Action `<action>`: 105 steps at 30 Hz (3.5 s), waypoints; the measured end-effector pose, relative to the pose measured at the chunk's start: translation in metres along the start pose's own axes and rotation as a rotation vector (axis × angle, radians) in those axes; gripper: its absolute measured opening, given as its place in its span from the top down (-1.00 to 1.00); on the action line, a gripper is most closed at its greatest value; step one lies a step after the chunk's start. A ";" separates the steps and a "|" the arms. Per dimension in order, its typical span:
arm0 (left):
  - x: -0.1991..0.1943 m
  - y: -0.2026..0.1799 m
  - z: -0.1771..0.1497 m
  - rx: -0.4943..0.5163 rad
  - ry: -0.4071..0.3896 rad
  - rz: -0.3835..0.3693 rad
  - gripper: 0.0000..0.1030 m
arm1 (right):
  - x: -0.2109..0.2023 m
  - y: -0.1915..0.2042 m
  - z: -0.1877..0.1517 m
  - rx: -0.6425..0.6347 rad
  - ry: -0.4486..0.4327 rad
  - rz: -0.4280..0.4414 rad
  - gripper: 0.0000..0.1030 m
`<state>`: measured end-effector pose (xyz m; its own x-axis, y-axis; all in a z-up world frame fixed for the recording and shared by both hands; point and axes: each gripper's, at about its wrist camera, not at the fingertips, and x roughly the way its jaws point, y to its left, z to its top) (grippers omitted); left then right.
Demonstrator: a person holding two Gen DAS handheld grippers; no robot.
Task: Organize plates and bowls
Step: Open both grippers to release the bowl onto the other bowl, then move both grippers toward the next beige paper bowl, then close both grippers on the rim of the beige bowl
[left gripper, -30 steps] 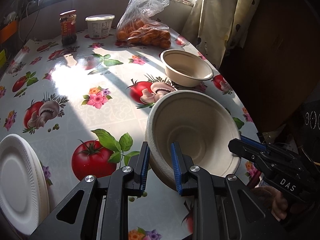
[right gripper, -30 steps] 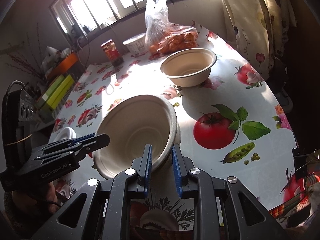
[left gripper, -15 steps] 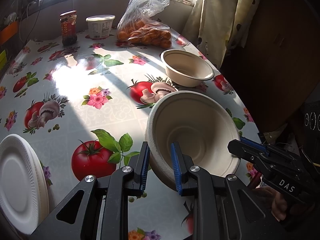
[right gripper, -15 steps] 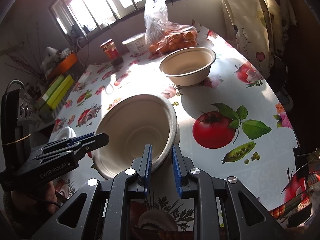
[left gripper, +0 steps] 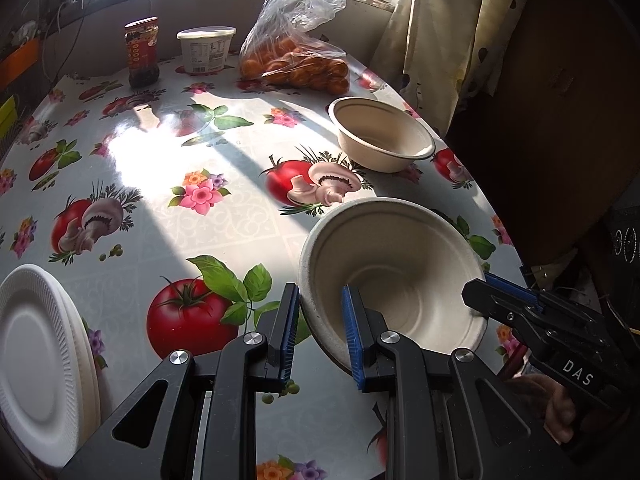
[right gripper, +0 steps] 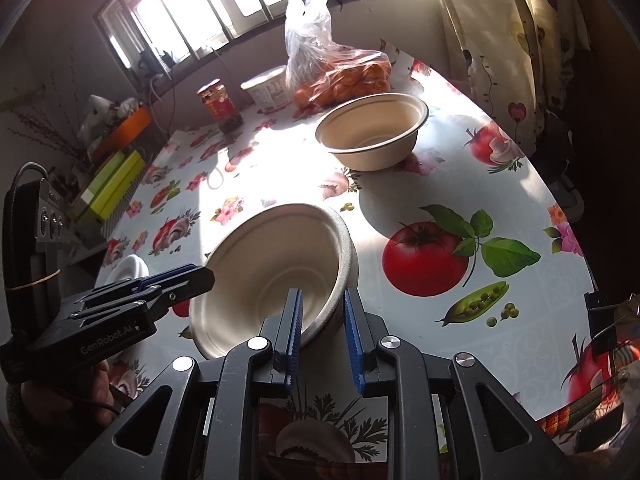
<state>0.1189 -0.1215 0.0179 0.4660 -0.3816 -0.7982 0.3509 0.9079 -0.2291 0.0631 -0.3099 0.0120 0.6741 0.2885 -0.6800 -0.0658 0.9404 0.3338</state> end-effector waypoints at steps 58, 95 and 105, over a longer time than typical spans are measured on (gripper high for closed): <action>0.026 0.023 0.148 0.084 -0.067 -0.066 0.38 | -0.018 -0.040 0.090 0.077 -0.144 -0.246 0.17; 0.114 -0.008 0.165 0.142 0.074 -0.133 0.38 | 0.070 -0.076 0.119 0.168 -0.030 -0.141 0.46; 0.123 -0.009 0.164 0.141 0.092 -0.139 0.68 | 0.075 -0.076 0.120 0.171 -0.028 -0.126 0.60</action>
<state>0.3063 -0.2045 0.0135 0.3318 -0.4780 -0.8133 0.5195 0.8122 -0.2655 0.2072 -0.3813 0.0143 0.6892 0.1637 -0.7058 0.1444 0.9235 0.3552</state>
